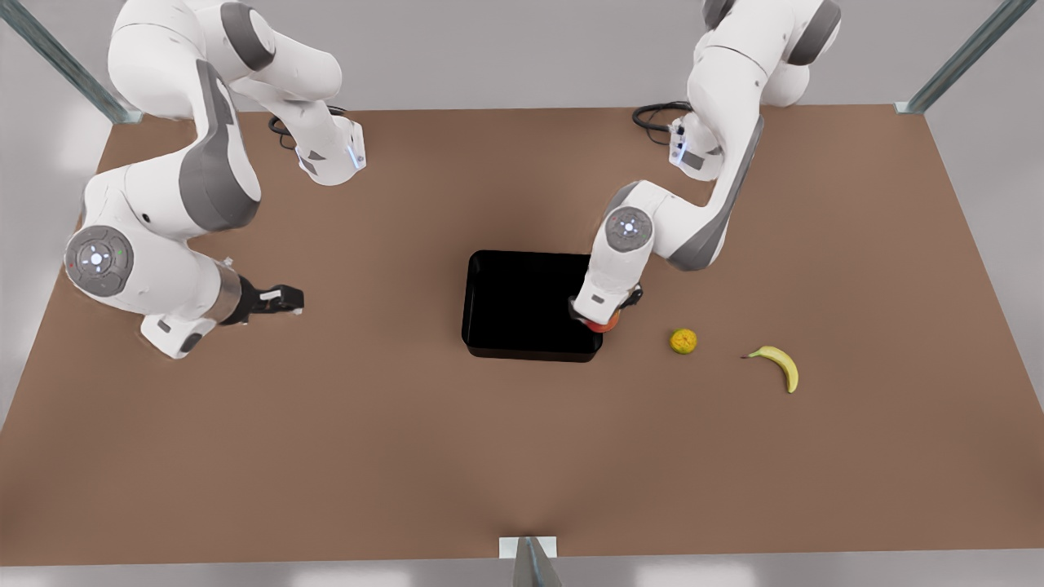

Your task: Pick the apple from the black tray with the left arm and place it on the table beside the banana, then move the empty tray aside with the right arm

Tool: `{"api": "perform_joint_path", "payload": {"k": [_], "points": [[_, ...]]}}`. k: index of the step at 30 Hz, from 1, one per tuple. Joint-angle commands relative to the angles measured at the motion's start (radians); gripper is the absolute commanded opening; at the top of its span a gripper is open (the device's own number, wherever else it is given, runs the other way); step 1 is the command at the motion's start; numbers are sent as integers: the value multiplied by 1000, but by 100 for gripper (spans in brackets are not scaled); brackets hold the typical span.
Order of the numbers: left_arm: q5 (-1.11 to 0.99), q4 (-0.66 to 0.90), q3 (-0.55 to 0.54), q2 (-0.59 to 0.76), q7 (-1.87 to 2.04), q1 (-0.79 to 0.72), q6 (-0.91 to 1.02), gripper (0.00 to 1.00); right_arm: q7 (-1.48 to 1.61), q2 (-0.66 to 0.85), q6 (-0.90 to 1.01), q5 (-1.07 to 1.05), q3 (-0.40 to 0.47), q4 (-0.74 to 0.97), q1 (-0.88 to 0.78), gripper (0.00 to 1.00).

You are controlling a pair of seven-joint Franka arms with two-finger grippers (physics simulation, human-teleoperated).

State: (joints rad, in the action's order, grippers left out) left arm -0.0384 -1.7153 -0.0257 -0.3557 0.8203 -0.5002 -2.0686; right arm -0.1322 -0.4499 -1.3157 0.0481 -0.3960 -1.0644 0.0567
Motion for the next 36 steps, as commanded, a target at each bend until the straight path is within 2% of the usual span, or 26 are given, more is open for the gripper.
{"api": "perform_joint_path", "payload": {"k": [1, 2, 3, 4, 5, 8, 10, 11, 12, 13, 14, 15, 17, 18, 19, 20, 21, 22, 24, 27, 30, 33, 36], "points": [[3, 3, 4, 3, -576, 129, 196, 76, -678, 0, 1, 3, -40, 7, -54, 100], [3, 5, 6, -31, -681, 216, 153, 76, -742, 0, -27, -2, -70, 7, -61, 100], [-3, 11, 6, -62, -750, 282, 133, 76, -928, -3, -30, -2, -159, 7, -60, 100], [-6, 20, 6, -101, -843, 356, 101, 76, -974, -4, -106, 13, -204, 1, -60, 100], [-6, 39, 6, -138, -911, 411, 64, 76, -963, -4, -166, 15, -207, -20, -72, 100], [-24, 79, 6, -239, -912, 436, -13, 76, -965, -3, -230, 21, -207, -111, -75, 100], [-20, 79, 6, -258, -911, 434, -34, 76, -968, 0, -290, 21, -205, -186, -75, 100], [-18, 80, 4, -276, -911, 434, -36, 76, -972, 33, -382, 19, -202, -278, -69, 100], [-20, 80, 4, -276, -912, 436, -48, 76, -986, 22, -442, 18, -202, -289, -64, 100], [-20, 79, 4, -276, -912, 436, -51, 93, -1027, 7, -481, 18, -202, -287, -71, 100], [-20, 79, 4, -276, -912, 436, -51, 100, -1125, 7, -510, 18, -204, -286, -113, 100], [-20, 79, 4, -276, -912, 436, -51, 100, -1196, 7, -514, 19, -205, -293, -150, 100], [-20, 77, 4, -276, -911, 436, -51, 100, -1216, 102, -703, 16, -204, -477, -153, 100], [-20, 79, 4, -273, -911, 436, -50, 100, -1222, 109, -714, 16, -204, -493, -153, 100], [-20, 80, 3, -226, -914, 436, -31, 100, -1238, 109, -726, 18, -204, -503, -156, 100], [-8, 91, -2, -105, -911, 436, 62, 100, -1239, 117, -778, 18, -204, -548, -153, 100], [118, 166, 6, -3, -909, 437, 226, 100, -1238, 135, -824, 19, -204, -600, -152, 100], [121, 157, 7, 101, -909, 439, 306, 100, -1236, 137, -855, 19, -202, -625, -150, 100], [117, -55, 17, 343, -914, 443, 340, 100, -1233, 135, -919, 19, -202, -661, -150, 100], [104, 103, 21, 201, -920, 454, 349, 100, -1182, 131, -1010, 16, -216, -750, -160, 100], [103, 118, 18, 181, -920, 451, 343, 100, -1146, 126, -1024, 16, -288, -790, -164, 100], [75, 134, 20, 169, -920, 451, 343, 100, -1063, 117, -1102, 18, -290, -855, -161, 100], [74, 135, 20, 164, -920, 453, 341, 100, -945, 117, -1102, 19, -282, -878, -138, 100]]}}
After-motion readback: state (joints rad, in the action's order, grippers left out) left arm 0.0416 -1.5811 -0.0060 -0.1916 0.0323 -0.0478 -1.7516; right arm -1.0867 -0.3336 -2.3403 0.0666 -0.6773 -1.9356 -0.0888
